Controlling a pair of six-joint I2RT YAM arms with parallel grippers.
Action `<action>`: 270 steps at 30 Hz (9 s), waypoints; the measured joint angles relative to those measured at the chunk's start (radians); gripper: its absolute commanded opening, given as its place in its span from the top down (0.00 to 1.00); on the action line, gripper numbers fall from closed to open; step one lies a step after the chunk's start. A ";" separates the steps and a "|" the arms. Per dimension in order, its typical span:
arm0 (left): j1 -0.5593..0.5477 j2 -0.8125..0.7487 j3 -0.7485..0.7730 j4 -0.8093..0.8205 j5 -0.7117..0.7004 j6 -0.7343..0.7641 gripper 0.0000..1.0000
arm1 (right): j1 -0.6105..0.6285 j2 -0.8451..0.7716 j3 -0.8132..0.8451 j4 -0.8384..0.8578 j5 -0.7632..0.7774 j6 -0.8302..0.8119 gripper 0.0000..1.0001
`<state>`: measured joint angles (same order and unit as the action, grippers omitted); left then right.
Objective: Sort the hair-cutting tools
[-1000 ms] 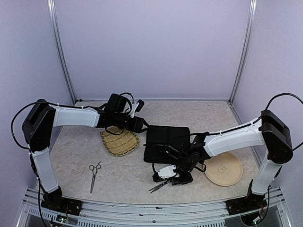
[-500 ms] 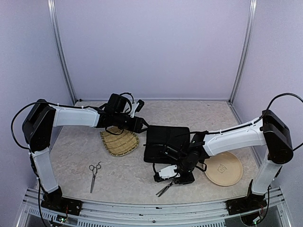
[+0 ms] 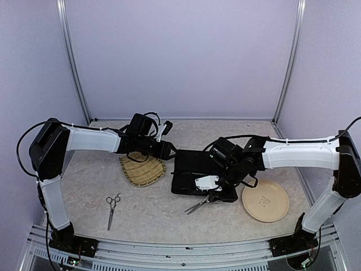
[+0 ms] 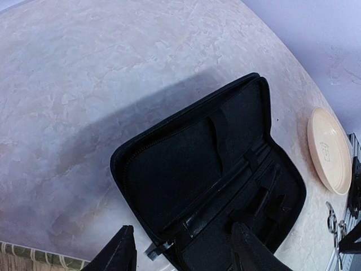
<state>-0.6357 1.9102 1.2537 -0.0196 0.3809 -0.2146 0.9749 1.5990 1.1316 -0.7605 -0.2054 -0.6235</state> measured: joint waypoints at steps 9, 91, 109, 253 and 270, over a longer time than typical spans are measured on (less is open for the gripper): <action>-0.002 0.152 0.141 0.038 0.014 0.003 0.41 | -0.250 -0.091 0.000 0.061 0.011 -0.023 1.00; -0.097 0.224 0.041 0.109 -0.084 0.330 0.97 | -0.454 -0.031 -0.098 0.230 0.156 -0.082 1.00; -0.090 0.232 0.070 0.102 -0.060 0.326 1.00 | -0.521 0.085 -0.042 0.285 0.263 -0.338 1.00; -0.087 0.267 0.019 0.235 0.058 0.136 1.00 | -0.482 0.465 0.368 -0.010 -0.033 -0.316 0.53; -0.093 0.264 0.018 0.232 0.047 0.121 1.00 | -0.482 0.516 0.435 0.015 -0.026 -0.344 0.49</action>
<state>-0.7284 2.1738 1.2720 0.2119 0.4278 -0.0933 0.4927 2.1151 1.5661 -0.7452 -0.2310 -0.9680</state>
